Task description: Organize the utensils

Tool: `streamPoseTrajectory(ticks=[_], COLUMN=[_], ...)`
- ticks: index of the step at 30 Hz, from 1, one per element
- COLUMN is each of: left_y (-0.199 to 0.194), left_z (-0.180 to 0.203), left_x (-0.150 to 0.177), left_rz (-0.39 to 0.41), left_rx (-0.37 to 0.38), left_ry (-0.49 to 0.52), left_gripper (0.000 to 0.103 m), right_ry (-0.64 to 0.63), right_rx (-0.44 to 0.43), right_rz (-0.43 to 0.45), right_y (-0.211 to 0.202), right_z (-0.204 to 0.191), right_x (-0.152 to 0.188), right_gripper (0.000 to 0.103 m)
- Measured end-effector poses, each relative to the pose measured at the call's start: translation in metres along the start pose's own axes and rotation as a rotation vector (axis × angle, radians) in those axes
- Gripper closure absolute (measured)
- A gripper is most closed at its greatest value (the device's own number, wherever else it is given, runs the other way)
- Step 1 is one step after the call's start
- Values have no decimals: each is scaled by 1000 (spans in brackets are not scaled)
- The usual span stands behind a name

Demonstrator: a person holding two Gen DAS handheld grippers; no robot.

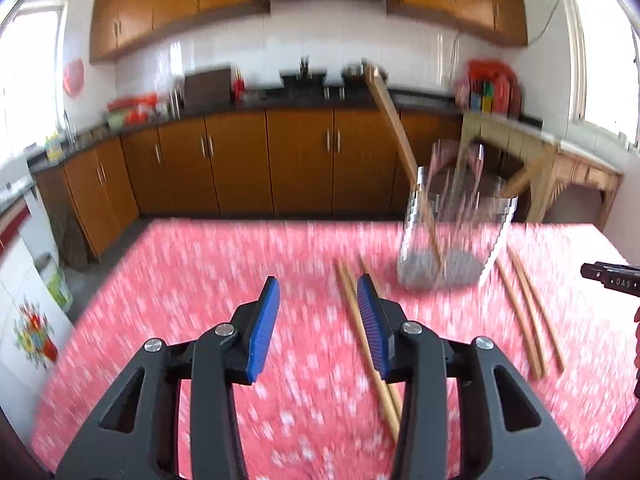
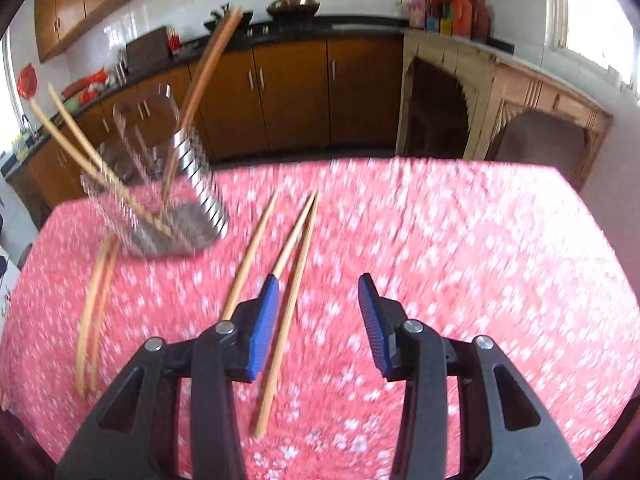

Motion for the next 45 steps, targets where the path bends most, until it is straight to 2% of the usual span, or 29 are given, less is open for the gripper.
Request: streamPoseTrajectory(ticks=[3, 7, 14, 18, 21, 27, 33, 35, 36, 38, 45], left_y=[18, 28, 40, 50, 56, 55, 64, 68, 70, 75, 106], left_z=[3, 15, 33, 30, 28, 30, 36, 38, 37, 33, -9], left_x=[26, 46, 60, 64, 65, 64, 63, 62, 60, 58, 38], left_rz=[-85, -136, -186, -232, -267, -268, -288, -290, -290, -290, -295], left_rx=[23, 50, 71, 61, 83, 120, 81, 40, 30, 9, -79], left_ry=[-21, -26, 0, -16, -35, -33, 13, 39, 47, 50, -15], left_gripper=[62, 62, 62, 62, 62, 62, 66, 81, 84, 95, 96], right_ry=[-15, -18, -65, -72, -71, -58, -98, -102, -104, -84, 58], right_rx=[-8, -29, -11, -1, 0, -27, -1, 0, 16, 31, 93], right_rz=[-59, -87, -87, -81, -76, -76, -74, -73, -73, -74, -47], right_y=[23, 36, 47, 48, 48, 51, 53, 53, 53, 53, 56], right_z=[-6, -14, -24, -25, -22, -19, -24, -24, -23, -15, 36], right_x=[31, 52, 63, 64, 60, 57, 57, 57, 56, 53, 40], right_gripper=[62, 62, 64, 70, 70, 70, 71, 82, 90, 94, 95])
Point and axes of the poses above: each gripper's, at about its wrist camera, not at the fingertips, and y roughly the way its jaws point, z to its right, x to its underside, the point moved 1 cm from there along y, roughly the way its jaws point, and after that the axes turned 5 degrees about -x, right-handed, at the moved point
